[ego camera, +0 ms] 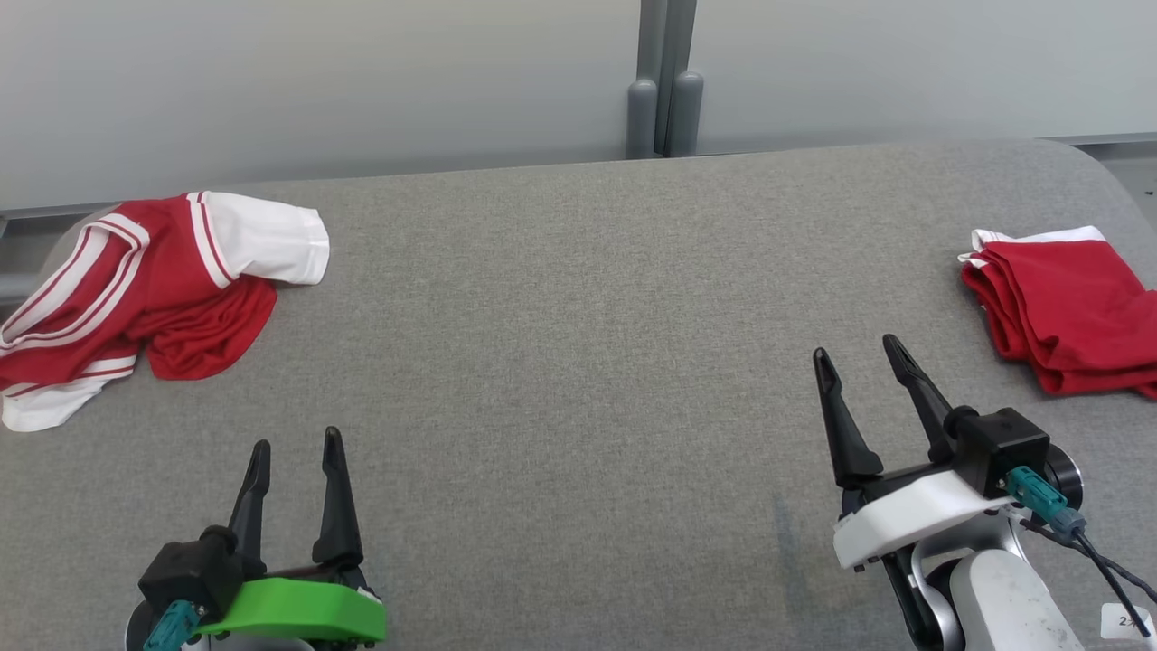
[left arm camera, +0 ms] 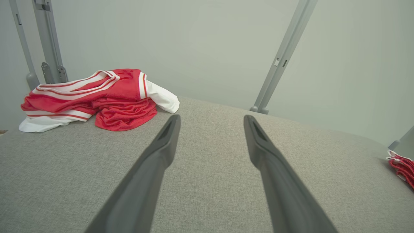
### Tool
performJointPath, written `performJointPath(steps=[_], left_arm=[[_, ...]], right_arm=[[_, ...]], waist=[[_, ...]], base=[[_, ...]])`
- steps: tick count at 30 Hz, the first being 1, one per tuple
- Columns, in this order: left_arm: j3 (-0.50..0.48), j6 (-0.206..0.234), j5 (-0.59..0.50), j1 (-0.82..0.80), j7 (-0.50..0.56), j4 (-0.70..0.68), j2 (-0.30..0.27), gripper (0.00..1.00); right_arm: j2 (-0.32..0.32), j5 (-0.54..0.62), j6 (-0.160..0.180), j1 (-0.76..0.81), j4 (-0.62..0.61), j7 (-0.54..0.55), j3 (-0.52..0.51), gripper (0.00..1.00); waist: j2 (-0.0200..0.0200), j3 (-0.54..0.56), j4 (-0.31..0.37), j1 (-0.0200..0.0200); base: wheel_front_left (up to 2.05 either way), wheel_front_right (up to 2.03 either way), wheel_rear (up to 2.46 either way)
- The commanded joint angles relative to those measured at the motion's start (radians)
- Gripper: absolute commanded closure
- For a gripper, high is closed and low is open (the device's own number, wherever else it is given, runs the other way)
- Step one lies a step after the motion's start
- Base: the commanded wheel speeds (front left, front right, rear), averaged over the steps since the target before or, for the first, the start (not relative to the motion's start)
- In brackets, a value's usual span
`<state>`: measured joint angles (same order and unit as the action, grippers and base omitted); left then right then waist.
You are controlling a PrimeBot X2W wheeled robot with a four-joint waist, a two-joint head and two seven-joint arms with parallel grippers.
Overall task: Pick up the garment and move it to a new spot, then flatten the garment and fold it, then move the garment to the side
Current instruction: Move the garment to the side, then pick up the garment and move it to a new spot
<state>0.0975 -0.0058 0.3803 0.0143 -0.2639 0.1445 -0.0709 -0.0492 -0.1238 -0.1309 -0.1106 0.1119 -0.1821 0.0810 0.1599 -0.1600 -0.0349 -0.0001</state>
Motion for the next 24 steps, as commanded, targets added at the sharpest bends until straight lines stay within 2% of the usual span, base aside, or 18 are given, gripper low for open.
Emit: performJointPath(steps=[1,17,24], left_arm=[[0.0,-0.004,-0.007,-0.013,0.0,0.003,0.005,0.0],[-0.002,-0.014,-0.022,-0.03,0.0,-0.003,0.011,0.0],[-0.021,-0.013,-0.029,-0.04,0.0,-0.01,0.012,0.0]], right_arm=[[-0.003,-0.008,0.0,0.009,0.002,-0.004,0.0,0.0],[-0.003,-0.019,0.0,0.002,0.0,-0.005,0.0,0.0],[-0.003,-0.017,0.0,0.018,-0.008,-0.01,-0.009,0.0]], waist=[[0.0,-0.002,-0.001,0.0001],[0.0,-0.014,-0.017,0.0001],[0.0,-0.017,-0.099,0.0001]], base=[[0.0,0.0,0.0],[0.0,0.0,0.0],[0.0,0.0,0.0]])
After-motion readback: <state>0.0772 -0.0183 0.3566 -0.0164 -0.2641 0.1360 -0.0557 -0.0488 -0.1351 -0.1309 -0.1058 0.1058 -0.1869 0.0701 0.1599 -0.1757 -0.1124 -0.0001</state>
